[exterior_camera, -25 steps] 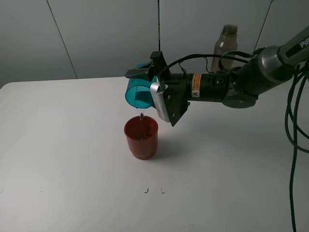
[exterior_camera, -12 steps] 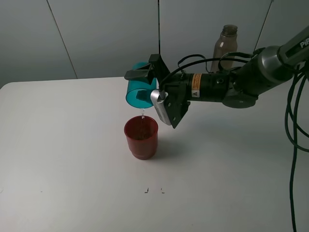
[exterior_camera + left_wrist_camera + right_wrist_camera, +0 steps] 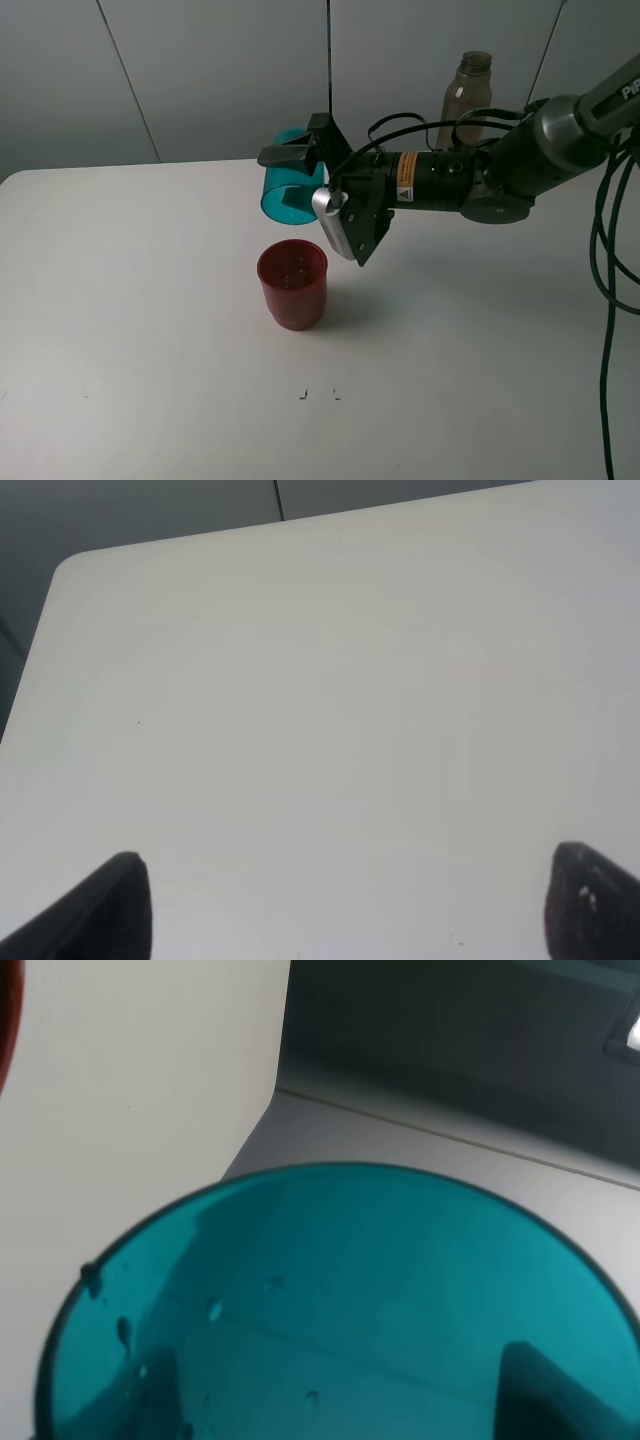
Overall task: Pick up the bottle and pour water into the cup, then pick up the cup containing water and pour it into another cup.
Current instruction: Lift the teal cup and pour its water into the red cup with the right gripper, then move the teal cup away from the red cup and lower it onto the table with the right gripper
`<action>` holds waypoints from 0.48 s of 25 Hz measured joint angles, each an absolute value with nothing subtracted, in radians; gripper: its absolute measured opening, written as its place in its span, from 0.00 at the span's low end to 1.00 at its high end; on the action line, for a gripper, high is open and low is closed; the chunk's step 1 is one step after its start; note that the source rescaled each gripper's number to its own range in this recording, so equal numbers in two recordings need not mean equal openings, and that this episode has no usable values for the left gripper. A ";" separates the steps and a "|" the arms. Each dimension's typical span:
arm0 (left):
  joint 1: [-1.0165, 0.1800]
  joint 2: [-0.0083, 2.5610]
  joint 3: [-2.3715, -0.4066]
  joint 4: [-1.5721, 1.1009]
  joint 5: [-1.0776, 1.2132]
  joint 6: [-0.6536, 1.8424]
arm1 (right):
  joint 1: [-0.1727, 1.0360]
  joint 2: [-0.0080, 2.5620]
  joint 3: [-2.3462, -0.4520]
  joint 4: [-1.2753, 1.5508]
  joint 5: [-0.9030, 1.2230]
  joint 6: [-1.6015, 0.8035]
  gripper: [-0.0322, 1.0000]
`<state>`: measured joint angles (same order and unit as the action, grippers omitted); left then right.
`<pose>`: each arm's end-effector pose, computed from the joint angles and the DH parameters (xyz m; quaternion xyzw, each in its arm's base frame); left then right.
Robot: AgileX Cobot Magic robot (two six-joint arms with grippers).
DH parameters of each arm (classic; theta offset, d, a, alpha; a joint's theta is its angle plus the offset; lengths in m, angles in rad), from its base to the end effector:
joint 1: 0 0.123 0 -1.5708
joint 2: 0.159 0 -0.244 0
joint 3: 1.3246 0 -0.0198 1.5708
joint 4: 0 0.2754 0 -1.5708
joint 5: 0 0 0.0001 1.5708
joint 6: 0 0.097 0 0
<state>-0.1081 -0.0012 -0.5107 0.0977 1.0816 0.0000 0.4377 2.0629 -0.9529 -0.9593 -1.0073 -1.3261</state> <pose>0.0615 0.0017 0.2882 0.0435 0.8534 0.0207 0.5189 0.3116 0.2199 0.0725 -0.7736 0.0550 -0.1726 0.6072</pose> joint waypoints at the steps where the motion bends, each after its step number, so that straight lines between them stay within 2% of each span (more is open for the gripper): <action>1: -0.108 -0.001 -0.511 0.098 1.082 0.000 | 0.438 2.063 -0.953 -0.959 -1.007 -1.298 0.08; 6: -0.108 -0.001 -0.511 0.098 1.082 0.000 | 0.438 2.063 -0.953 -0.959 -1.007 -1.101 0.08; 12: -0.108 -0.001 -0.511 0.098 1.082 0.000 | 0.438 2.063 -0.953 -0.957 -1.007 -0.674 0.08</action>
